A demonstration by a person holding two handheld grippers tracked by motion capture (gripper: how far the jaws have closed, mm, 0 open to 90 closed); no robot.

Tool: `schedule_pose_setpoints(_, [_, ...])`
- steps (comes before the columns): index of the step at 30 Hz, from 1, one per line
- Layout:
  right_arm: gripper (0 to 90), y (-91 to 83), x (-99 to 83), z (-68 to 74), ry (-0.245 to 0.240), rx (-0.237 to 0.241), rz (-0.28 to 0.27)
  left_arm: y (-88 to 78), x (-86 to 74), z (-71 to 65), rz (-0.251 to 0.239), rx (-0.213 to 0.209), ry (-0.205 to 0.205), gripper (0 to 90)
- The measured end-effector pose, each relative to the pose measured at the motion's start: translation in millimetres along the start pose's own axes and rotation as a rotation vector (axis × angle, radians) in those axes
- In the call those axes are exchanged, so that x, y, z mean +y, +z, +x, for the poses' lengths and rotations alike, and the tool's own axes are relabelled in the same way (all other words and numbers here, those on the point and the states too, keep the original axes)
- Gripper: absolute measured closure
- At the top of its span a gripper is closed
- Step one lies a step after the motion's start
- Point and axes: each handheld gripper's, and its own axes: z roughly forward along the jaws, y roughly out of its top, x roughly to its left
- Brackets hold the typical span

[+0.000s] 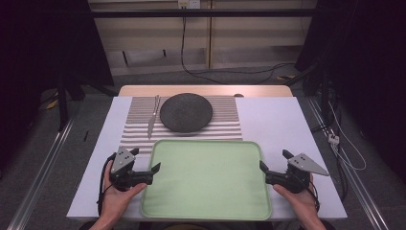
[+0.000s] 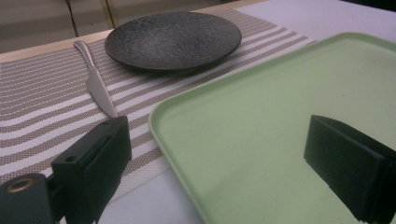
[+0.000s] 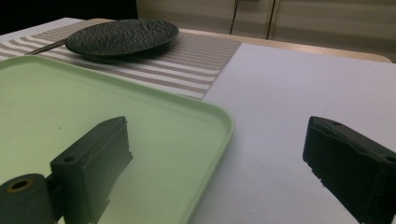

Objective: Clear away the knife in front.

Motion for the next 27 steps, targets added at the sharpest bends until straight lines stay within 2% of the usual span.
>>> schedule_pose_setpoints(1, [7.2,0.0,0.0,0.0,0.0,0.0,0.0,0.7,0.7,-0.1,0.0,-0.001,-0.007,7.3])
schedule_pose_setpoints(6, [7.5,1.5,-0.3,-1.0,0.002,0.002,0.006,3.2,2.6,2.0,0.023,0.003,0.008,7.3])
schedule_pose_setpoints(12, [7.3,0.1,-0.3,-1.2,0.01,0.004,0.006,2.8,10.3,12.7,0.017,0.015,-0.004,7.2])
schedule_pose_setpoints(14, [7.5,0.8,0.1,-0.8,0.006,0.008,0.004,3.8,12.7,15.9,0.028,0.018,0.005,7.3])
schedule_pose_setpoints(17, [7.6,2.8,0.3,-0.8,0.013,0.013,0.006,6.0,16.4,22.5,0.031,0.02,-0.018,7.3])
schedule_pose_setpoints(18, [7.6,3.8,0.3,-1.1,0.016,0.012,0.011,7.1,18.3,24.5,0.036,0.028,-0.014,7.3])
schedule_pose_setpoints(25, [7.6,3.2,0.2,-2.0,0.014,0.014,0.009,25.2,31.7,43.2,0.061,0.064,-0.017,7.1])
schedule_pose_setpoints(27, [7.9,3.5,0.3,-2.2,0.015,0.013,0.009,30.2,36.6,49.4,0.071,0.068,-0.031,7.3])
